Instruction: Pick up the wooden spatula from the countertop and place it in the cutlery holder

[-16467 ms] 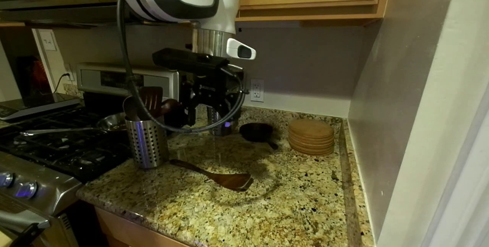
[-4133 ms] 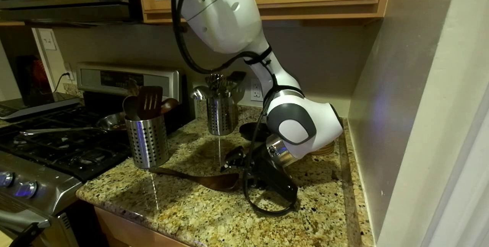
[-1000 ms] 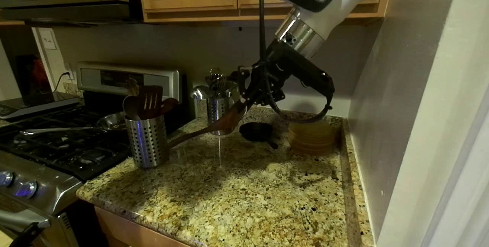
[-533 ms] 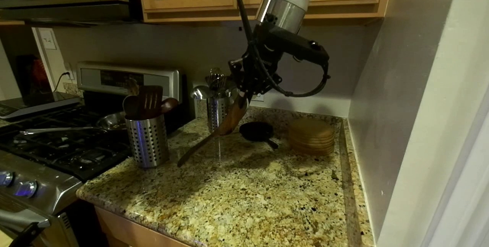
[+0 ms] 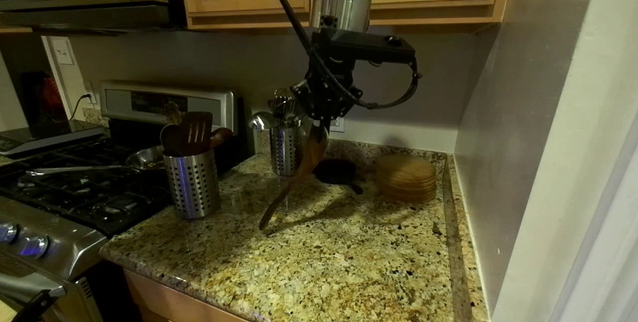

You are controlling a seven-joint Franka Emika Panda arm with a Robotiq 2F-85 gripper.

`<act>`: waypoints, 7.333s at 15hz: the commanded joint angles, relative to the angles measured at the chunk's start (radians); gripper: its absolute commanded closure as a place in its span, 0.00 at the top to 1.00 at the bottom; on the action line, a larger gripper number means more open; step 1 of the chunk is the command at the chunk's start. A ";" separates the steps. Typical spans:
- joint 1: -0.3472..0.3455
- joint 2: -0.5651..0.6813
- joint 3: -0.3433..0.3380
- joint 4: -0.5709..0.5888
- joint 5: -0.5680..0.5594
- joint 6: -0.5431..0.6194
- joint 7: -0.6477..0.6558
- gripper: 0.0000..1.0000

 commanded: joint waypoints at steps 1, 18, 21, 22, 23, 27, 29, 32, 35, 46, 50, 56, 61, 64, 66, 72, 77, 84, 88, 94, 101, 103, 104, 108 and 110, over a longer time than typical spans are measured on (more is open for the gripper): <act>0.029 -0.118 -0.023 -0.089 -0.036 0.087 0.030 0.05; 0.043 -0.106 -0.035 -0.060 -0.039 0.067 0.019 0.03; 0.050 -0.166 -0.025 -0.062 -0.082 0.067 0.026 0.03; 0.054 -0.186 -0.022 -0.058 -0.104 0.058 0.025 0.03; 0.060 -0.204 -0.017 -0.055 -0.131 0.054 0.030 0.03; 0.093 -0.287 0.006 -0.054 -0.233 0.047 0.028 0.03; 0.115 -0.328 0.017 -0.056 -0.265 0.051 0.022 0.03; 0.156 -0.382 0.030 -0.054 -0.284 0.052 0.006 0.03; 0.193 -0.436 0.042 -0.044 -0.305 0.049 -0.007 0.03; 0.315 -0.579 0.079 -0.050 -0.333 0.068 -0.085 0.03; 0.321 -0.557 0.075 -0.034 -0.322 0.057 -0.062 0.07; 0.346 -0.581 0.083 -0.028 -0.305 0.038 -0.081 0.03; 0.418 -0.637 0.123 -0.004 -0.312 0.020 -0.120 0.03; 0.462 -0.665 0.139 0.003 -0.305 0.010 -0.144 0.03; 0.494 -0.676 0.144 -0.001 -0.292 0.001 -0.162 0.03; 0.581 -0.667 0.150 -0.006 -0.232 -0.048 -0.209 0.03; 0.618 -0.662 0.155 -0.020 -0.174 -0.085 -0.253 0.03; 0.585 -0.657 0.195 -0.126 -0.229 -0.016 -0.245 0.03; 0.588 -0.647 0.208 -0.183 -0.263 0.069 -0.245 0.03; 0.595 -0.593 0.218 -0.232 -0.273 0.201 -0.239 0.03; 0.587 -0.521 0.224 -0.276 -0.269 0.225 -0.225 0.03; 0.587 -0.494 0.226 -0.288 -0.266 0.267 -0.217 0.03; 0.588 -0.478 0.227 -0.293 -0.265 0.292 -0.214 0.03; 0.574 -0.405 0.252 -0.315 -0.287 0.409 -0.172 0.03; 0.562 -0.368 0.269 -0.326 -0.305 0.458 -0.143 0.03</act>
